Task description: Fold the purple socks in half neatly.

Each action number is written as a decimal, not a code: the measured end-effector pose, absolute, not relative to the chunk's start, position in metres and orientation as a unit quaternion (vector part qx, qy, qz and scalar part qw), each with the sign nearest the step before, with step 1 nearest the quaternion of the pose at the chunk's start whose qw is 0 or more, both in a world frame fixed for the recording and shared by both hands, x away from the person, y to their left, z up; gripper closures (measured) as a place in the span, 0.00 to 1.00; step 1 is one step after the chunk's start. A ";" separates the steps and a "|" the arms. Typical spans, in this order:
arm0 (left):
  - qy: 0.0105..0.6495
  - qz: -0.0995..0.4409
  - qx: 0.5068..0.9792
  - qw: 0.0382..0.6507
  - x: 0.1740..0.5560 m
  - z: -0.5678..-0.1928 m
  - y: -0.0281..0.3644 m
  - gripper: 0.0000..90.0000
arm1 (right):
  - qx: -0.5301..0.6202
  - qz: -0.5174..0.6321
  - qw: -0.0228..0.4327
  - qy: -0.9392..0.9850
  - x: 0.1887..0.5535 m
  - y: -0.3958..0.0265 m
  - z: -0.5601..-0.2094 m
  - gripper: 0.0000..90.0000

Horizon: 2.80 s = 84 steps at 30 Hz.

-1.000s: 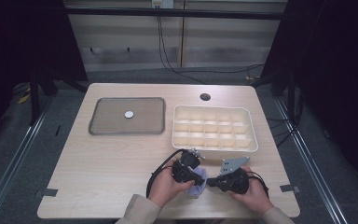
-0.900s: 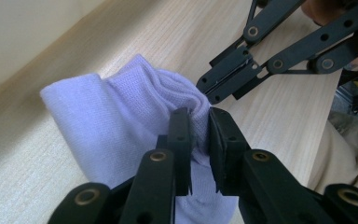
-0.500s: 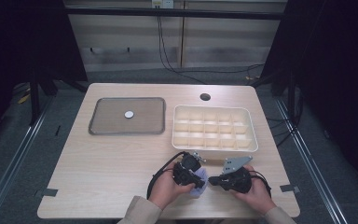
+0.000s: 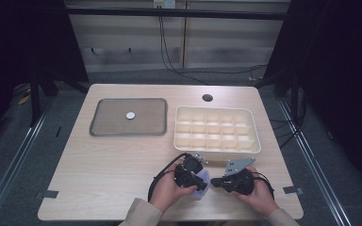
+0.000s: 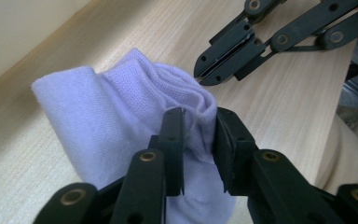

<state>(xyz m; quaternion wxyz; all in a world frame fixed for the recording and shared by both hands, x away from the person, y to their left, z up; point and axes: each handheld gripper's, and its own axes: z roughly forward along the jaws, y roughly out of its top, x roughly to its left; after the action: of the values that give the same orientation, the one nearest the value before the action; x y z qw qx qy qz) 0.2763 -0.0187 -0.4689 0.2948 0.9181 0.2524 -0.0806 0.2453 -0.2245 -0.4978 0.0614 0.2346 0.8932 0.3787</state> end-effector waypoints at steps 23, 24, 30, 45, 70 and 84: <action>0.261 -0.047 0.908 0.325 0.285 -0.441 0.003 0.64 | 0.230 0.377 0.060 0.895 0.245 -0.221 -0.498 0.98; 0.262 -0.046 0.907 0.327 0.285 -0.441 0.004 0.63 | 0.228 0.377 0.061 0.896 0.245 -0.221 -0.498 0.98; 0.280 -0.034 0.903 0.325 0.291 -0.443 0.015 0.62 | 0.229 0.378 0.061 0.895 0.244 -0.221 -0.498 0.98; 0.322 -0.036 0.891 0.318 0.302 -0.455 0.039 0.80 | 0.228 0.379 0.061 0.895 0.244 -0.221 -0.497 0.98; 0.337 -0.064 0.897 0.279 0.300 -0.472 0.024 0.86 | 0.226 0.380 0.057 0.895 0.244 -0.220 -0.498 0.98; 0.361 -0.079 0.889 0.270 0.302 -0.471 0.025 0.93 | 0.223 0.383 0.056 0.895 0.243 -0.220 -0.497 0.98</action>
<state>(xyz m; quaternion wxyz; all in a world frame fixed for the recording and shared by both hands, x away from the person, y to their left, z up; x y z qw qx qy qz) 0.3023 0.0250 -0.4710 0.2702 0.8891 0.3609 -0.0791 0.2429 -0.2203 -0.4968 0.0562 0.2227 0.8950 0.3825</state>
